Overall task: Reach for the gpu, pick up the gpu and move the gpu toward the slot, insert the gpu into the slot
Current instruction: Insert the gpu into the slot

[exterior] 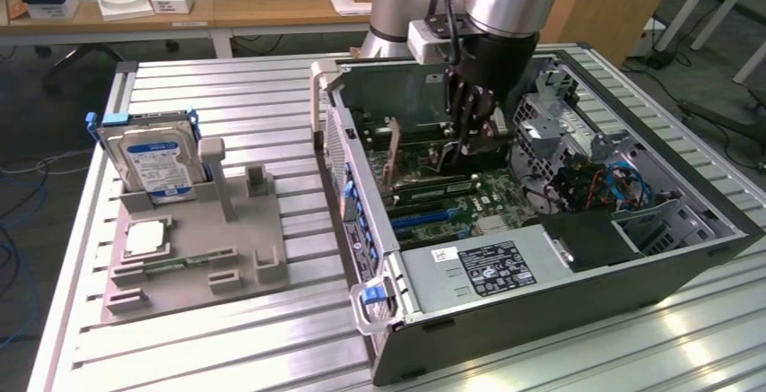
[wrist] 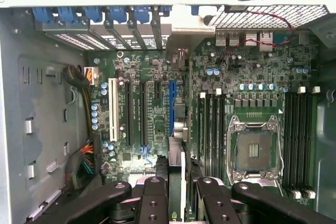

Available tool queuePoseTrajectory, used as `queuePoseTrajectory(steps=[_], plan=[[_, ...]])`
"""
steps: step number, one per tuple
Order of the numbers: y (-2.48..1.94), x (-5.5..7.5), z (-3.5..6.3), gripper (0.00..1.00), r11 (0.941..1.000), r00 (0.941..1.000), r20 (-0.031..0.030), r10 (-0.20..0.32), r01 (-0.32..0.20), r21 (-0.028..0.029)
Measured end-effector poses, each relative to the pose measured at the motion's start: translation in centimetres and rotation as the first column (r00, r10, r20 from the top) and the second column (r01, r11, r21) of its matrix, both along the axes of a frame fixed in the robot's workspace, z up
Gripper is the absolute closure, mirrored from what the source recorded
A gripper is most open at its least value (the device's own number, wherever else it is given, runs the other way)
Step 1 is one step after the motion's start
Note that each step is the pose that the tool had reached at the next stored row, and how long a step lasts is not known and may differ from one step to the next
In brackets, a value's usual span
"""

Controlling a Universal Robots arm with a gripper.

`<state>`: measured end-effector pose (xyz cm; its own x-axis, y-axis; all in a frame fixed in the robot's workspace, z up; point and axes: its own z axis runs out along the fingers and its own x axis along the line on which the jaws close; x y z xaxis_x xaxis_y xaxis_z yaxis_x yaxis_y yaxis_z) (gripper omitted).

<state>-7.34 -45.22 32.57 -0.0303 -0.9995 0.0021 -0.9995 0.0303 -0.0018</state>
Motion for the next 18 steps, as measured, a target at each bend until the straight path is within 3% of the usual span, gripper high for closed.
queuePoseTrajectory(steps=[4, 9, 16, 18], plan=[[-0.01, -0.3, -0.27, 0.74, 1.0000, 1.0000, 0.0003, 0.000, 0.000, -0.0002], [-0.01, -0.6, -0.74, 0.74, 1.0000, 1.0000, 0.0075, 0.000, 0.000, -0.0001], [-0.06, -0.7, -1.31, 0.74, 1.0000, 1.0000, 0.0099, 0.000, 0.000, -0.0001], [-0.06, -0.7, -1.57, 0.74, 1.0000, 0.9999, 0.0131, 0.001, -0.001, -0.0002]])
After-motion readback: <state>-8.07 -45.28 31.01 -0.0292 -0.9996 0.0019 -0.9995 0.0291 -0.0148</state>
